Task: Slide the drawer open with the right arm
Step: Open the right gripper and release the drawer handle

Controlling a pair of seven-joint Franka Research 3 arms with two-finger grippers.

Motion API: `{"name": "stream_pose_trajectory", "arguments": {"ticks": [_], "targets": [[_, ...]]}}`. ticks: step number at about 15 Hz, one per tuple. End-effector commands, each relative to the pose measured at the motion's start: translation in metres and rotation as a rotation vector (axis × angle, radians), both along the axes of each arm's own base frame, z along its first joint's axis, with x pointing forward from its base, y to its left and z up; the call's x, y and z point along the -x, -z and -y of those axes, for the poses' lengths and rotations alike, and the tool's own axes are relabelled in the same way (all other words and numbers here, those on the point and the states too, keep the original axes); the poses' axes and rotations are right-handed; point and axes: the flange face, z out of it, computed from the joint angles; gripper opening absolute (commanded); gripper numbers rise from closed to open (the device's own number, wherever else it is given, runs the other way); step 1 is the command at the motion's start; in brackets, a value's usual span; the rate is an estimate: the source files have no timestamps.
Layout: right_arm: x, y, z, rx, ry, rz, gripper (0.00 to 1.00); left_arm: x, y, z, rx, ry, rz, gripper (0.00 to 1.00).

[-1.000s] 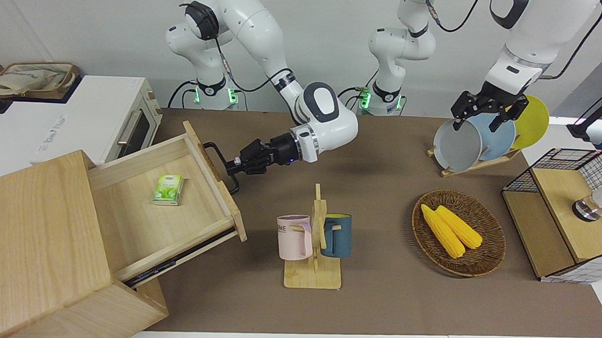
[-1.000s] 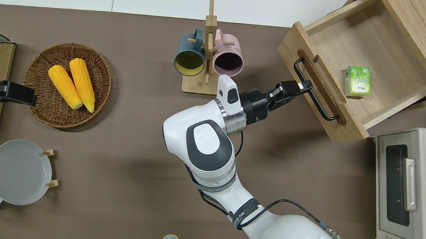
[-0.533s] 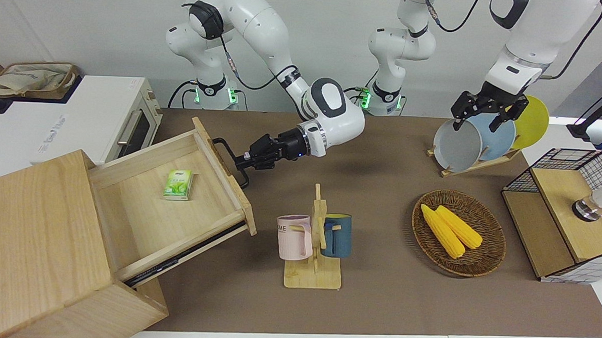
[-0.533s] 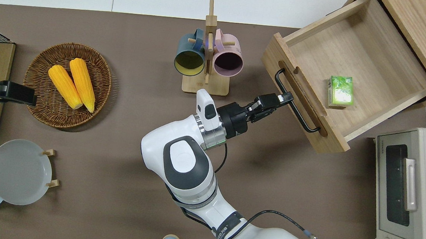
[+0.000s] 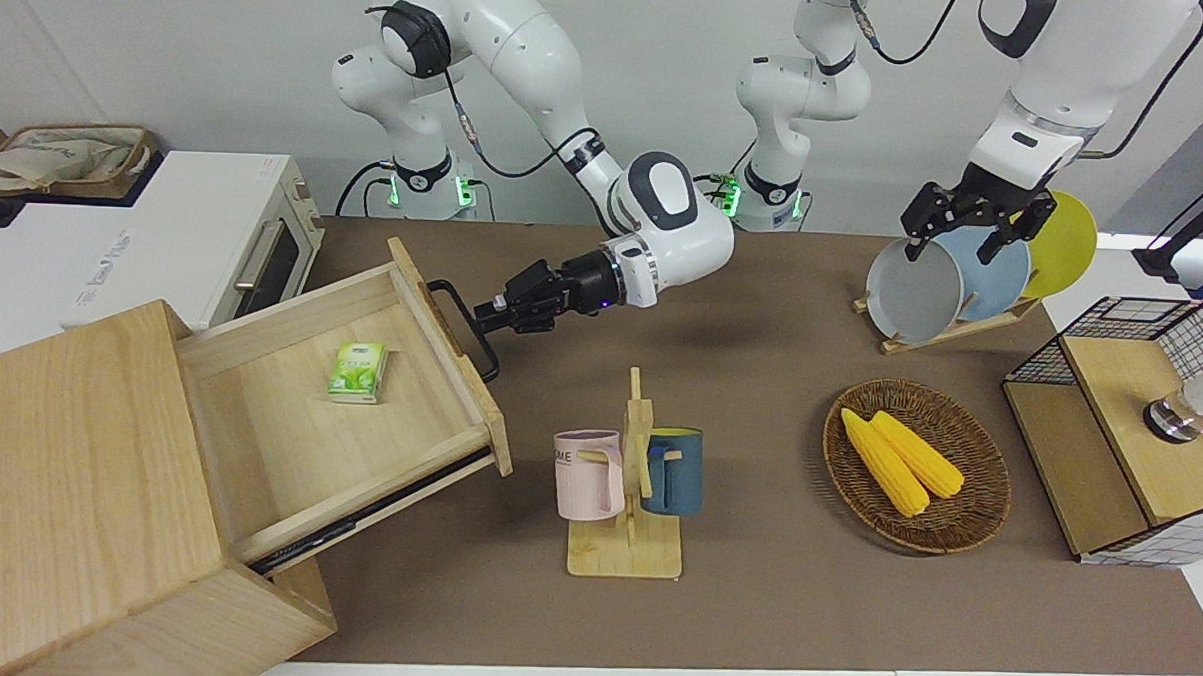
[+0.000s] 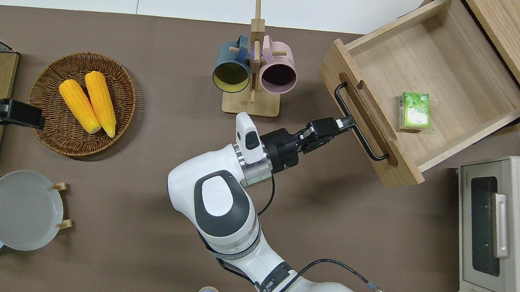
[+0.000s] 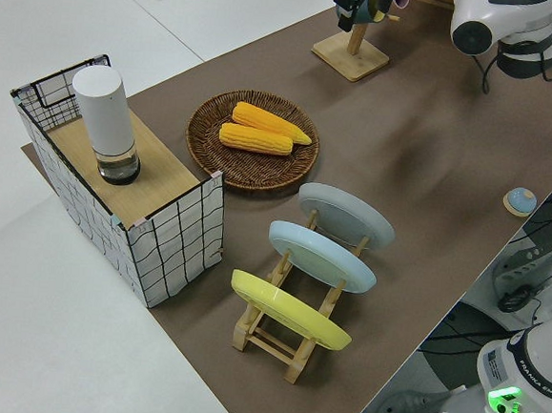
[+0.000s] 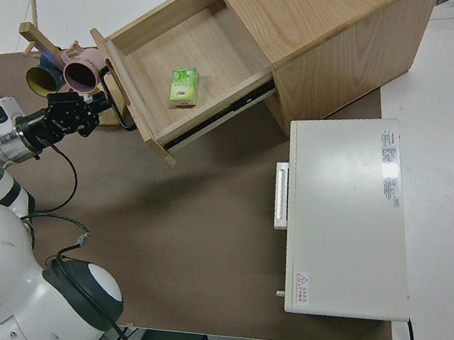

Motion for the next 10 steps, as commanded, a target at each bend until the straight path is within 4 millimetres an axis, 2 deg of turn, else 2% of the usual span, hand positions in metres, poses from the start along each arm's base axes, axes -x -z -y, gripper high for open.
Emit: {"name": "stream_pose_trajectory", "arguments": {"ticks": [1, 8, 10], "targets": [[0.007, -0.018, -0.003, 0.006, 0.014, 0.025, 0.981, -0.004, -0.002, 0.000, -0.016, 0.008, 0.008, 1.00], [0.013, -0.016, -0.006, -0.110, 0.051, 0.093, 0.983, -0.004, -0.002, 0.000, -0.016, 0.008, 0.008, 1.00], [0.013, -0.034, -0.013, -0.217, 0.083, 0.083, 0.983, -0.004, -0.002, 0.000, -0.016, 0.008, 0.008, 1.00]]}}
